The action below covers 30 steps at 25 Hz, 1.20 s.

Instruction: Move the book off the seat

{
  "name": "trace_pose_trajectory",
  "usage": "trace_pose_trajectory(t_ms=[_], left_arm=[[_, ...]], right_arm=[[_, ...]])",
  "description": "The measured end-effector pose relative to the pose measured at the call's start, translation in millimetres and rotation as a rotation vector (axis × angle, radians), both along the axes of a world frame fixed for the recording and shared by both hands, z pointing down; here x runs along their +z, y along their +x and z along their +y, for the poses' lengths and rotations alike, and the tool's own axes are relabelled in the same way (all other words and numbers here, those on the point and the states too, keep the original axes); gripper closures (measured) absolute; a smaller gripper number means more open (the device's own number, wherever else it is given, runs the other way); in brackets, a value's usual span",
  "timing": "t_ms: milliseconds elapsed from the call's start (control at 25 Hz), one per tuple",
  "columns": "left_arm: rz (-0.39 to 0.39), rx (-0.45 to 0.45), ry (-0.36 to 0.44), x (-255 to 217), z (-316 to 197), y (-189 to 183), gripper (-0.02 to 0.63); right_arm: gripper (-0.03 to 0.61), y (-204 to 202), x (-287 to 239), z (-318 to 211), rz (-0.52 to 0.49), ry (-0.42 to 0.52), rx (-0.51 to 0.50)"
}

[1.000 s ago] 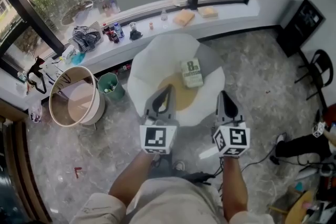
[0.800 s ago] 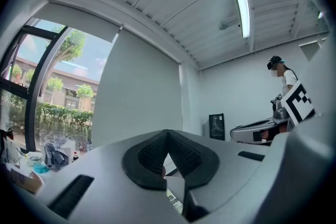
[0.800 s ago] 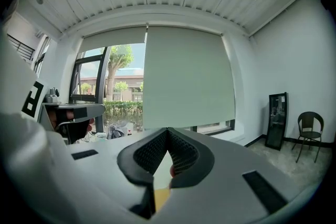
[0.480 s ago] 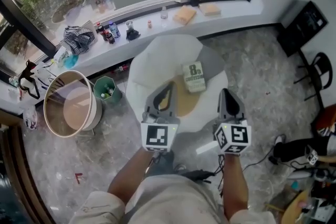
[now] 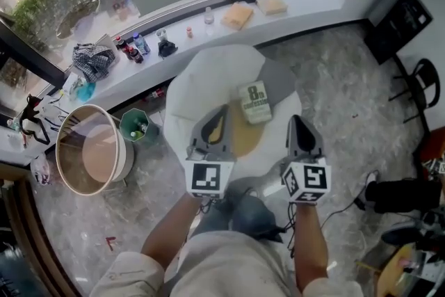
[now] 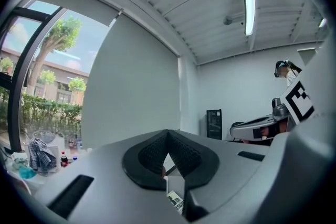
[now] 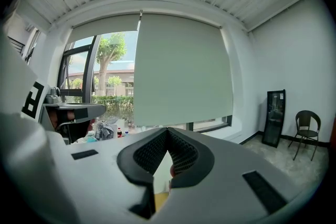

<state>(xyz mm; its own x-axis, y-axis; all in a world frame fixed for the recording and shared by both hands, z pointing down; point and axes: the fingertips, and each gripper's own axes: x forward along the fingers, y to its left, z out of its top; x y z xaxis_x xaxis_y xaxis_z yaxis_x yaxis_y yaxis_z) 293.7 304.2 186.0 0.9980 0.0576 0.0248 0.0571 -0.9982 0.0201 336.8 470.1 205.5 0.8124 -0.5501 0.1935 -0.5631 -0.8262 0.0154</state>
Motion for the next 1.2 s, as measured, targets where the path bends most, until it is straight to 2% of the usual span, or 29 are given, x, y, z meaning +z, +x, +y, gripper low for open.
trace_pose_trajectory(t_ms=[240, 520, 680, 960, 1200], left_arm=[[-0.039, -0.018, 0.016, 25.0, 16.4, 40.0, 0.614], [-0.091, -0.093, -0.014, 63.8, 29.4, 99.9, 0.614], [-0.109, -0.113, 0.012, 87.7, 40.8, 131.0, 0.614], [-0.157, -0.102, -0.004, 151.3, 54.2, 161.5, 0.614], [-0.213, -0.100, -0.034, 217.0, 41.6, 181.1, 0.614]], right_arm=[[0.575, 48.1, 26.9, 13.5, -0.034, 0.013, -0.025], [0.575, 119.9, 65.3, 27.7, -0.080, 0.011, -0.072], [0.575, 152.7, 95.9, 31.3, -0.110, -0.010, -0.106], [0.575, 179.1, 166.5, 26.8, -0.178, -0.044, -0.138], [0.575, 195.7, 238.7, 16.1, -0.254, -0.078, -0.117]])
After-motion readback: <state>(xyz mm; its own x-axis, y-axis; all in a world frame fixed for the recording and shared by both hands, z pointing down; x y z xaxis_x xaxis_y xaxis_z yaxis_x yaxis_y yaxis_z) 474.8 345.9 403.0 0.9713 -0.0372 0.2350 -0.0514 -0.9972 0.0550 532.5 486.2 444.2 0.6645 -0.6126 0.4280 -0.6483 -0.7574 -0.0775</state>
